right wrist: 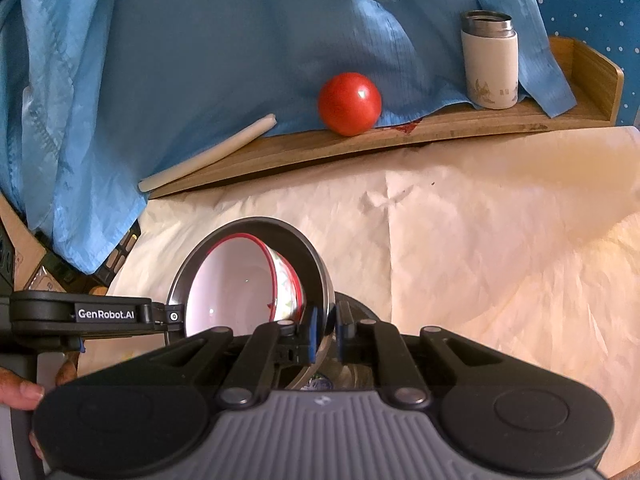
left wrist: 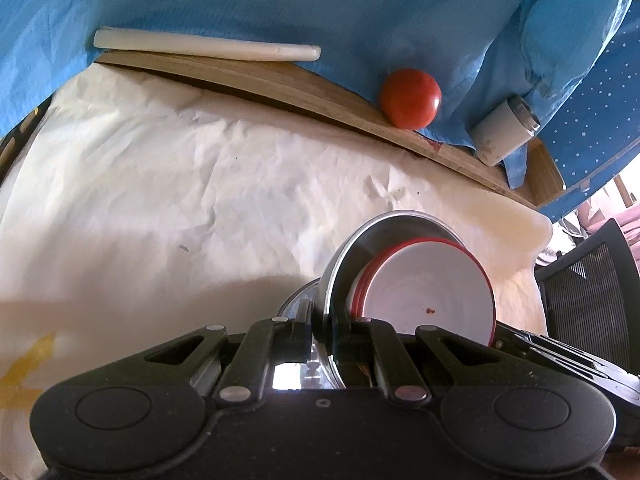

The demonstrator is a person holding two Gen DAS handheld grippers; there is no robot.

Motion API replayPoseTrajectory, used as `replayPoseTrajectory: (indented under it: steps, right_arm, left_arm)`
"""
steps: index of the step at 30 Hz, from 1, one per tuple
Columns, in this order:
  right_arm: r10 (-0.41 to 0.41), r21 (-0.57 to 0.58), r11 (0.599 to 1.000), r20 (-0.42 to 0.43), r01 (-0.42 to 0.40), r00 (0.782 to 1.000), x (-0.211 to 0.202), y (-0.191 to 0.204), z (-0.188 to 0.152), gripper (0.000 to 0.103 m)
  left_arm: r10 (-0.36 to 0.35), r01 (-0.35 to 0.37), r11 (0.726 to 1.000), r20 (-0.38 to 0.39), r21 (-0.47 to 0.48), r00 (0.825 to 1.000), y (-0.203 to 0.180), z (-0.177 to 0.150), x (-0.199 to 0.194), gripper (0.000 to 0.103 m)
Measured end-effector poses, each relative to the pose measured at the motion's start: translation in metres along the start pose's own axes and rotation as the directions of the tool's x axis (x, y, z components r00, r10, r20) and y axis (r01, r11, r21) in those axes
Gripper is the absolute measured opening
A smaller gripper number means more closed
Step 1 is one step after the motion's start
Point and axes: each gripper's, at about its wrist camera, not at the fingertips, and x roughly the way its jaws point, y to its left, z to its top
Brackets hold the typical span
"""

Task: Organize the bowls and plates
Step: 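Carry the steel plate with both grippers over the second steel plate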

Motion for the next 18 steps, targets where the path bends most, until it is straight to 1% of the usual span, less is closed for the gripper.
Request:
replayPoseTrajectory:
  steps: [18]
  right_arm:
    - [-0.01, 0.01, 1.0, -0.011, 0.01, 1.0, -0.0022, 0.0029, -0.0055, 0.01]
  left_arm:
    - [-0.014, 0.014, 1.0, -0.031, 0.014, 0.999, 0.0031, -0.0016, -0.0002, 0.007]
